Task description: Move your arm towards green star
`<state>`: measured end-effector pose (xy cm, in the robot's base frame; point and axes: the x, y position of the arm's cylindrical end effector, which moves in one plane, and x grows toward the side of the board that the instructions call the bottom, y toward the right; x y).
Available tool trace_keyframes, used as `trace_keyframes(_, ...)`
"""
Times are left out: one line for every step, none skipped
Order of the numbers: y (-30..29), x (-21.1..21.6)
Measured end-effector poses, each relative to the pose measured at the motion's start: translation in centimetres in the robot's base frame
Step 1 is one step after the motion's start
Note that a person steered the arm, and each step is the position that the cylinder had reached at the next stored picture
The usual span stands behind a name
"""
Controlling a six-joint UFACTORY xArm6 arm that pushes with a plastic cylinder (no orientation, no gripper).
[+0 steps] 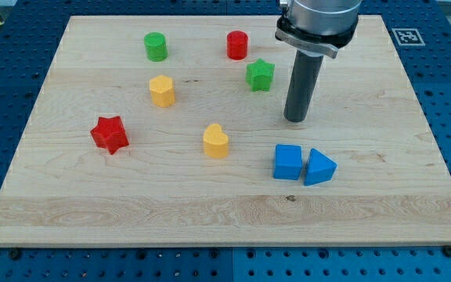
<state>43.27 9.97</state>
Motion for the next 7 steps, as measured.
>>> trace_keyframes(-0.6, -1.4)
trace_keyframes(-2.1, -2.0)
trace_keyframes(-4.0, -2.0)
trace_keyframes(-4.8, -2.0)
trace_keyframes(-6.2, -2.0)
trace_keyframes(-6.3, -2.0)
trace_keyframes(-6.3, -2.0)
